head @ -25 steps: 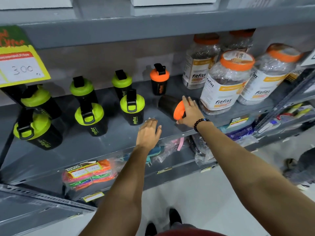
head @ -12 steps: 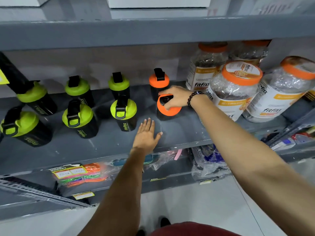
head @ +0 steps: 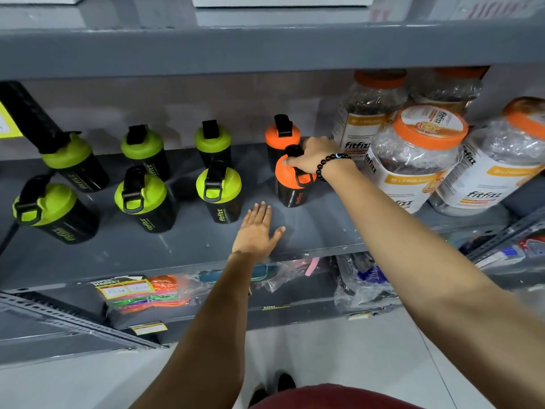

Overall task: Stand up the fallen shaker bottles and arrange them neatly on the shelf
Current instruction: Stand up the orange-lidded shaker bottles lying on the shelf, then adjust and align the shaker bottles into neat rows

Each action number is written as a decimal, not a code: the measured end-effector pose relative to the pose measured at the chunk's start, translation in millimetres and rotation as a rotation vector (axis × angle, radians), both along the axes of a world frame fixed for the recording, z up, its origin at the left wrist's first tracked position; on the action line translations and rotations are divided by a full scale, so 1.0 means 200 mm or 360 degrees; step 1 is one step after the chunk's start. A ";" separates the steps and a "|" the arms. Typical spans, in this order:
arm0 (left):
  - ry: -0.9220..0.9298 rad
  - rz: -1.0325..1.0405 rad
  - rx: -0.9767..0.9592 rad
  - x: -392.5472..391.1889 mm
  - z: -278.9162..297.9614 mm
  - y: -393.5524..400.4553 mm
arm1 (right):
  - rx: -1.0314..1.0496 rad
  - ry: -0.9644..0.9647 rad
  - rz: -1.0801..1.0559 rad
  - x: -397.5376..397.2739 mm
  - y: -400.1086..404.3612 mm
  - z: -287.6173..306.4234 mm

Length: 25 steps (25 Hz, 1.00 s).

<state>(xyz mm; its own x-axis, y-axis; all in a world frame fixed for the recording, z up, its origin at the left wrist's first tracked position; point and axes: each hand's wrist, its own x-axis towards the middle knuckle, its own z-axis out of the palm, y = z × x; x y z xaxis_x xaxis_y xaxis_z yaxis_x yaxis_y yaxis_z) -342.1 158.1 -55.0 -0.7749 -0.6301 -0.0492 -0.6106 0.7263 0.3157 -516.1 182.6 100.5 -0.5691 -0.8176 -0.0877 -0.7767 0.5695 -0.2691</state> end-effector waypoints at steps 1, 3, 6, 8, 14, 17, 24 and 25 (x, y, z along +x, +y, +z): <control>-0.0005 -0.0002 -0.0003 0.00 0.00 0.00 | 0.0002 0.0003 -0.0015 0.00 0.00 0.01; -0.0016 -0.0010 -0.0001 0.00 0.01 0.00 | 0.0000 0.0001 -0.0041 0.01 0.00 0.02; -0.0044 -0.0022 0.0014 0.01 0.01 0.00 | -0.0024 -0.0004 -0.0094 0.04 -0.01 0.01; -0.0073 -0.0024 0.0031 0.00 0.02 0.00 | -0.0025 -0.0039 -0.0155 0.07 -0.01 -0.01; 0.0453 0.0071 -0.0124 -0.04 0.21 0.06 | -0.0235 -0.0303 -0.0327 0.14 0.02 -0.04; 0.0977 0.0139 -0.0416 -0.04 0.44 0.01 | -0.0218 -0.0401 -0.0398 0.15 0.04 -0.04; 0.1278 0.0798 0.0338 0.22 0.63 -0.32 | -0.0465 -0.1121 -0.0614 0.12 0.07 -0.04; 0.1335 0.0810 0.0574 0.25 0.59 -0.31 | -0.0573 -0.1333 -0.0647 0.11 0.09 -0.07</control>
<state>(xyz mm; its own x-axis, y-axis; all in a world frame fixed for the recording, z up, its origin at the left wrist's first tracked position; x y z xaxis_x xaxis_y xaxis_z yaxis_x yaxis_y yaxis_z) -291.9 96.7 62.3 -0.2944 -0.9466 0.1316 -0.3028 0.2230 0.9266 -493.9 201.1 86.8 -0.6796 -0.6310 -0.3741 -0.0217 0.5270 -0.8496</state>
